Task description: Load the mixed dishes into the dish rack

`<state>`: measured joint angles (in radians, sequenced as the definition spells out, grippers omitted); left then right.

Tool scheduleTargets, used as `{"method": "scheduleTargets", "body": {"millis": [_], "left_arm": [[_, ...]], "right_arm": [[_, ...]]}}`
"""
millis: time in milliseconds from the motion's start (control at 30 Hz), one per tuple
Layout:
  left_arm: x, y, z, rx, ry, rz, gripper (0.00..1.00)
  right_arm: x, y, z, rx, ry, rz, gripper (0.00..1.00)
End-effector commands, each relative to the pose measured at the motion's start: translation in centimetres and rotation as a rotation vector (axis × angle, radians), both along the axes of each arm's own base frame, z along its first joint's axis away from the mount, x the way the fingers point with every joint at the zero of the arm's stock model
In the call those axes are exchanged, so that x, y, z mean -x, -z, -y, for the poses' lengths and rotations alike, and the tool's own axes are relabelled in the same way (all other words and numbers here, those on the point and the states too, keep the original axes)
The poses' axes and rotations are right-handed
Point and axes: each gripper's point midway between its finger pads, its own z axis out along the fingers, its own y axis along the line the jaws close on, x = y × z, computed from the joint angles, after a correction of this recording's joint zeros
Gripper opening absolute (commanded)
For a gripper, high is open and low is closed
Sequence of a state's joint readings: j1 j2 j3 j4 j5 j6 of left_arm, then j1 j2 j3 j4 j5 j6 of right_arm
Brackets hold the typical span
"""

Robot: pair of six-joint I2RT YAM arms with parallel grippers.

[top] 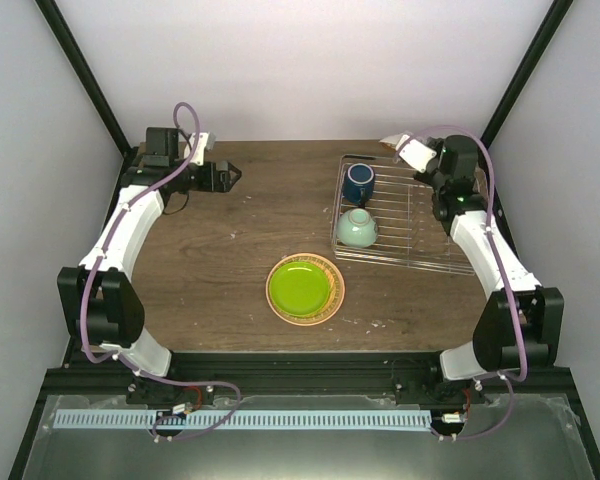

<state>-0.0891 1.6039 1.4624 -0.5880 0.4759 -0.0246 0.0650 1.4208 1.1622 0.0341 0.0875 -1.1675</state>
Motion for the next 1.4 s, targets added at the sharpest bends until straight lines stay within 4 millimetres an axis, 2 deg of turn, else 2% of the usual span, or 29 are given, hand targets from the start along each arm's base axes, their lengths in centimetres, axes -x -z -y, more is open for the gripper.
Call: {"method": "scheduleTargets", "body": {"millis": [0, 367, 733, 1000, 1200, 1367], "left_arm": [[-0.5, -0.4, -0.2, 0.011, 0.006, 0.022, 0.95], [-0.5, 0.1, -0.4, 0.019, -0.007, 0.005, 0.95], [-0.4, 0.6, -0.5, 0.024, -0.017, -0.011, 0.95], [-0.4, 0.8, -0.5, 0.025, -0.022, -0.015, 0.95], [-0.5, 1.0, -0.5, 0.027, -0.024, -0.021, 0.95], [-0.6, 1.1, -0.6, 0.027, -0.025, -0.024, 0.95]], "right_arm": [[-0.3, -8.8, 1.6, 0.144, 0.047, 0.209, 0.01], [-0.3, -7.4, 3.4, 0.375, 0.112, 0.100, 0.01], [-0.3, -4.5, 3.5, 0.439, 0.091, 0.007, 0.01], [-0.4, -0.9, 3.6, 0.434, 0.077, -0.056, 0.01], [-1.0, 2.0, 4.9, 0.407, 0.100, -0.111, 0.01], [-1.3, 3.7, 5.6, 0.391, 0.110, -0.139, 0.01]]}}
